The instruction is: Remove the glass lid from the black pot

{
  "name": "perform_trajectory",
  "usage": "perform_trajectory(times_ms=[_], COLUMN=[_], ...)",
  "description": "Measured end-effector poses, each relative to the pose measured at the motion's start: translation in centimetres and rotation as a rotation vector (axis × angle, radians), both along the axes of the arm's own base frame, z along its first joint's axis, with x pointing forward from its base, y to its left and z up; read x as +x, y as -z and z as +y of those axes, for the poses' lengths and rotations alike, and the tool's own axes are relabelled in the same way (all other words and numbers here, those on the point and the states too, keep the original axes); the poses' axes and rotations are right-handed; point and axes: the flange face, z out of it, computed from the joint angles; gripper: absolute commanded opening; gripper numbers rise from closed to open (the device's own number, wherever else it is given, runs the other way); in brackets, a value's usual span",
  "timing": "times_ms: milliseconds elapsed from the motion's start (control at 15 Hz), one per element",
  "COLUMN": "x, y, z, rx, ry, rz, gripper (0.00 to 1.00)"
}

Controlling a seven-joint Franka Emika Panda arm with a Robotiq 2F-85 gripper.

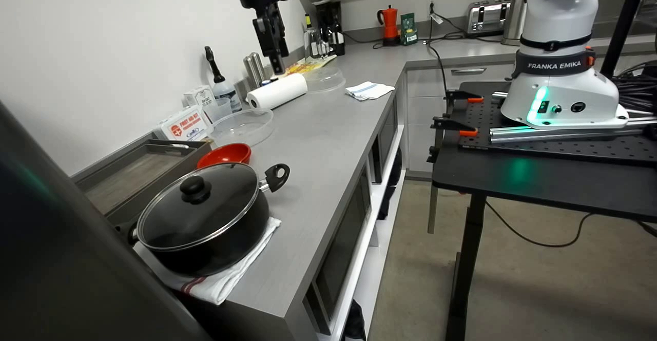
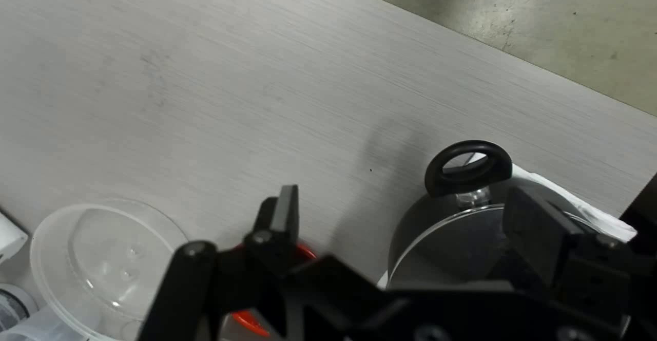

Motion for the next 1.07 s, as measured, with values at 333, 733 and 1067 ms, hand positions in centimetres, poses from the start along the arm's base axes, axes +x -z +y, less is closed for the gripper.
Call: perform_trajectory(times_ms=[333, 733, 1067], x=[0.6, 1.7, 4.0], y=[0.4, 1.8, 4.0], z=[4.7, 9.6, 13.0], rx=[-0.006, -0.006, 0.002], ry=[-0.101, -0.185, -0.207], rz=[-0.032, -0.052, -0.054], gripper=[1.00, 1.00, 1.00])
